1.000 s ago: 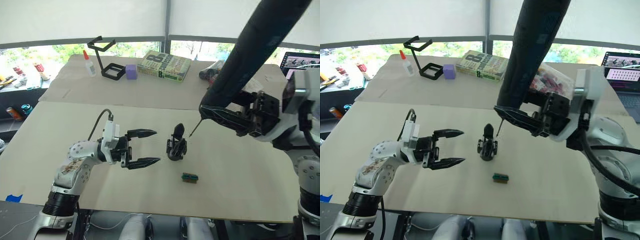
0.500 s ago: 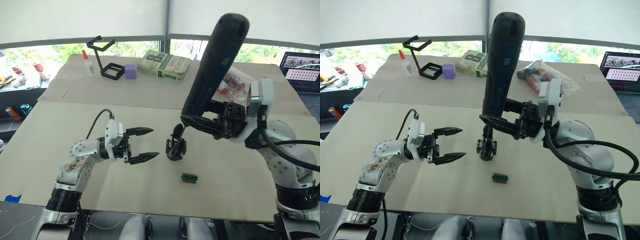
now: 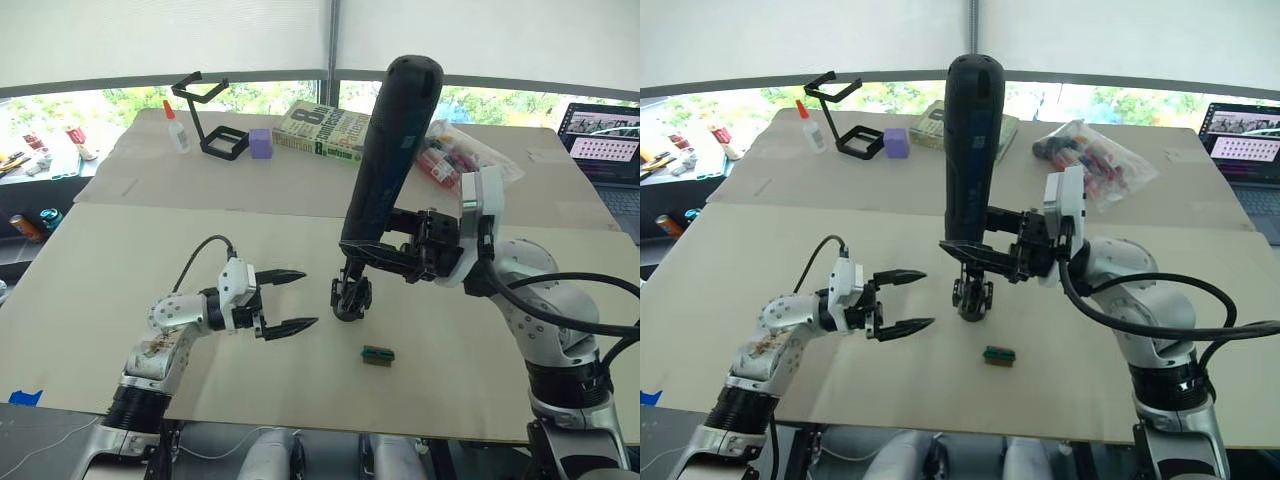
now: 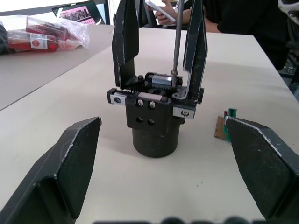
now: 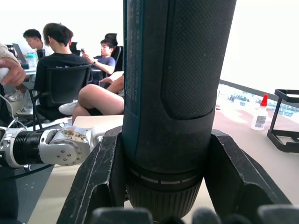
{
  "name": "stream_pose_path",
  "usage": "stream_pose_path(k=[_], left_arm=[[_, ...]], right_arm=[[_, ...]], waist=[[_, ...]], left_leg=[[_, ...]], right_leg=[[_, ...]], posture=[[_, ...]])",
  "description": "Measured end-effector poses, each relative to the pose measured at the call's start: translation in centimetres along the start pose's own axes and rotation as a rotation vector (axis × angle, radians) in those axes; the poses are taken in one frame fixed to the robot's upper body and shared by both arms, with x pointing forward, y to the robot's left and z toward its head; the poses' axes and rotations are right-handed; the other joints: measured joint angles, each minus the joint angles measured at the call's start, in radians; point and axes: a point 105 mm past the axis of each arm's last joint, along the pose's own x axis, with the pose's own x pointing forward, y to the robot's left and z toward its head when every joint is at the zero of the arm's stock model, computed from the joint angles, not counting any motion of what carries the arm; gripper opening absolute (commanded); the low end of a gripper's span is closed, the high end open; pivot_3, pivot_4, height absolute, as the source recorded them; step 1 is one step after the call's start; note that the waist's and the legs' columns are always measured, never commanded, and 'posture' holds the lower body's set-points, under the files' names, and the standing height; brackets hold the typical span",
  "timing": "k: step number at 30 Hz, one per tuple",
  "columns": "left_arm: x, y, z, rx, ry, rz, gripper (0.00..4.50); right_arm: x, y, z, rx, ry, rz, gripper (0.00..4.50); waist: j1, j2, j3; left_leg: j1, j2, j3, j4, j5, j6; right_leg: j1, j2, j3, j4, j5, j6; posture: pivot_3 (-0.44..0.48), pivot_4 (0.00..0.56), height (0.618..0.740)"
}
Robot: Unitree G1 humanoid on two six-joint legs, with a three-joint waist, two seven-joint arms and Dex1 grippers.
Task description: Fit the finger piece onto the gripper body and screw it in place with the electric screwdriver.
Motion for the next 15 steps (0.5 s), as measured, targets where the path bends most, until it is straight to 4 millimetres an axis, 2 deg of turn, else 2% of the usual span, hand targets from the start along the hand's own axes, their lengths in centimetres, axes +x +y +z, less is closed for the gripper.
stream_pose_path(k=[7,15], left_arm=[[0.5,-0.8,-1.1,-0.001,0.031,-0.022,4.5],[1.1,-1.1,-0.9,-0.008,0.027,-0.029,4.5]], right_arm=[[0.2,0.0,-0.4,-0.001,0.016,0.005,1.93],[0.2,0.1,-0.5,0.0,0.024,0.008,1.93]], waist=[[-0.001,0.0,0.0],[-0.001,0.0,0.0]], left_leg=[[0.0,0.0,0.0,0.0,0.0,0.0],[0.0,0.0,0.0,0.0,0.0,0.0]], right_leg=[[0.0,0.0,0.0,0.0,0.0,0.0],[0.0,0.0,0.0,0.001,0.0,0.0]], posture=[[0.0,0.15,0.74],[0.0,0.15,0.74]])
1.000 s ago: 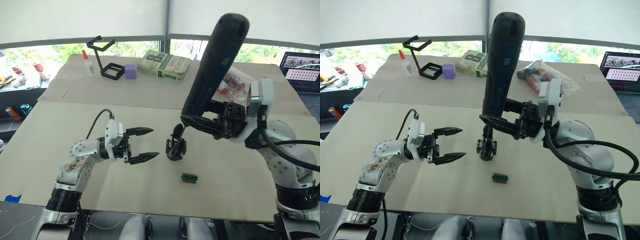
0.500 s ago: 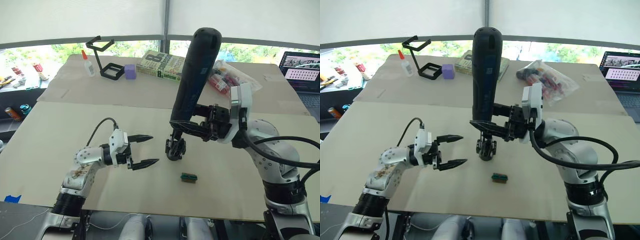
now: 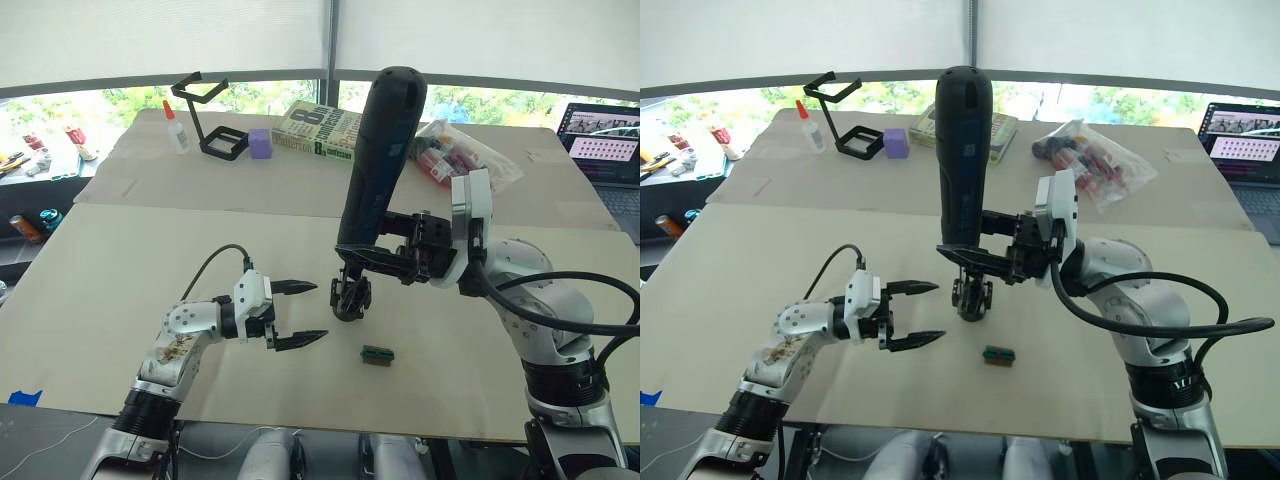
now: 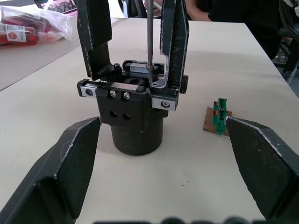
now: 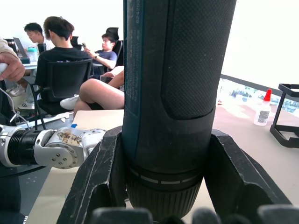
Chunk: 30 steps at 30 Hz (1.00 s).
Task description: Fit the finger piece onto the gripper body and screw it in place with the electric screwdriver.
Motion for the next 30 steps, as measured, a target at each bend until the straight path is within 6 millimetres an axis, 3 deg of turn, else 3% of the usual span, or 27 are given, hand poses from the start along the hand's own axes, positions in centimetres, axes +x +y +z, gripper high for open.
stream_pose_path(k=[30], left_arm=[[0.35,-0.46,-0.1,-0.007,0.003,-0.029,4.5]], right_arm=[[-0.29,-0.31,-0.34,0.008,0.03,-0.016,1.93]], waist=[[0.0,0.0,0.0]], left_leg=[[0.0,0.0,0.0,0.0,0.0,0.0]], right_leg=[[-0.001,0.0,0.001,0.008,0.0,0.0]], posture=[[0.0,0.15,0.74]])
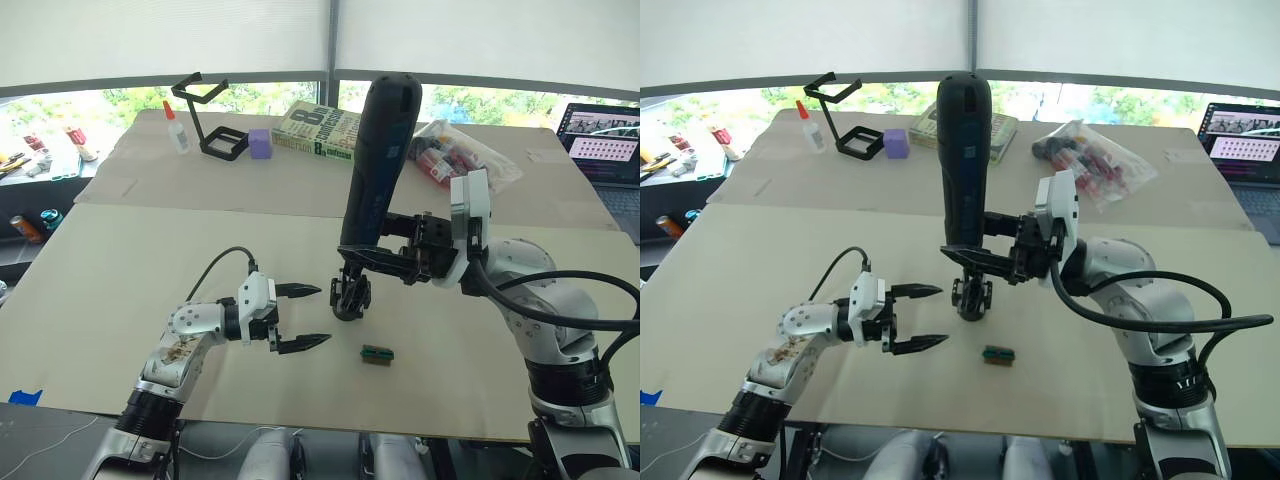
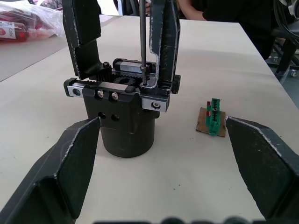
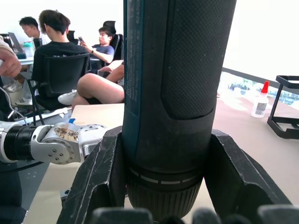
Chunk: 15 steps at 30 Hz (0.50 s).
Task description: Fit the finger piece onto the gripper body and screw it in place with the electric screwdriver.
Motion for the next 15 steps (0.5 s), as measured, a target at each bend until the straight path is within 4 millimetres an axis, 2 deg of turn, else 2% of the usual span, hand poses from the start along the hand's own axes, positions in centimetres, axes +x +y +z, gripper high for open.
stream_pose_path(k=[15], left_arm=[[-0.01,0.02,-0.14,0.002,0.0,0.001,4.5]], right_arm=[[-0.11,0.29,-0.13,0.008,-0.011,0.008,1.93]], waist=[[0.0,0.0,0.0]], left_leg=[[0.001,0.0,0.0,0.0,0.0,0.0]], right_leg=[[0.0,0.0,0.001,0.002,0.0,0.0]], posture=[[0.0,0.15,0.74]])
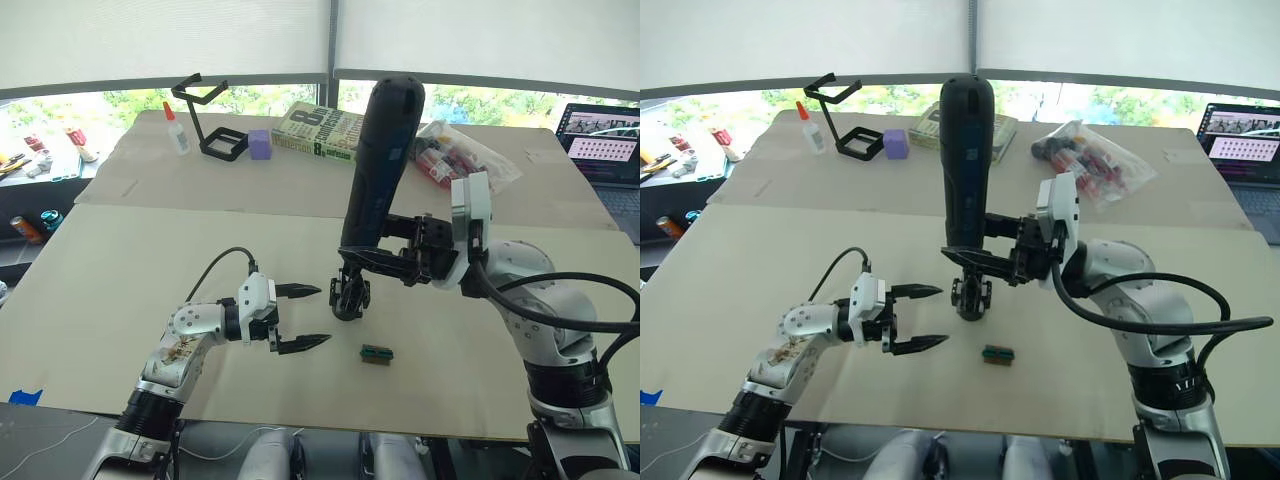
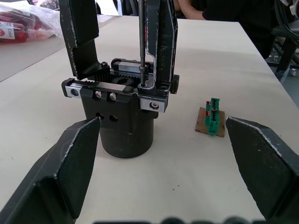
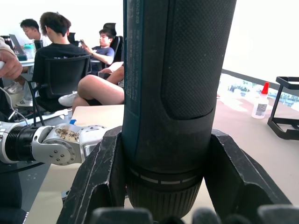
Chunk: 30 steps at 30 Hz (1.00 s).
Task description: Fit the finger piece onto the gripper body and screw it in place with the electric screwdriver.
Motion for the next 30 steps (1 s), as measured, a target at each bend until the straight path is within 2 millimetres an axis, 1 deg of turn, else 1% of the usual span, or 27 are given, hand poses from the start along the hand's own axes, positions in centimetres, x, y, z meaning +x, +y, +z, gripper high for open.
stream_pose_path(k=[21,30], left_arm=[[0.14,-0.06,0.03,0.005,-0.006,-0.002,4.5],[0.1,0.0,-0.39,-0.002,0.002,0.005,4.5]], right_arm=[[0.15,0.1,-0.08,0.008,-0.012,-0.005,1.93],[0.28,0.08,-0.37,0.005,0.0,-0.009,1.93]], waist=[[0.0,0.0,0.0],[0.0,0.0,0.0]], left_leg=[[0.0,0.0,0.0,0.0,0.0,0.0],[0.0,0.0,0.0,0.0,0.0,0.0]], right_leg=[[0.0,0.0,0.0,0.0,0.0,0.0],[0.0,0.0,0.0,0.0,0.0,0.0]], posture=[[0.0,0.15,0.74],[0.0,0.15,0.74]])
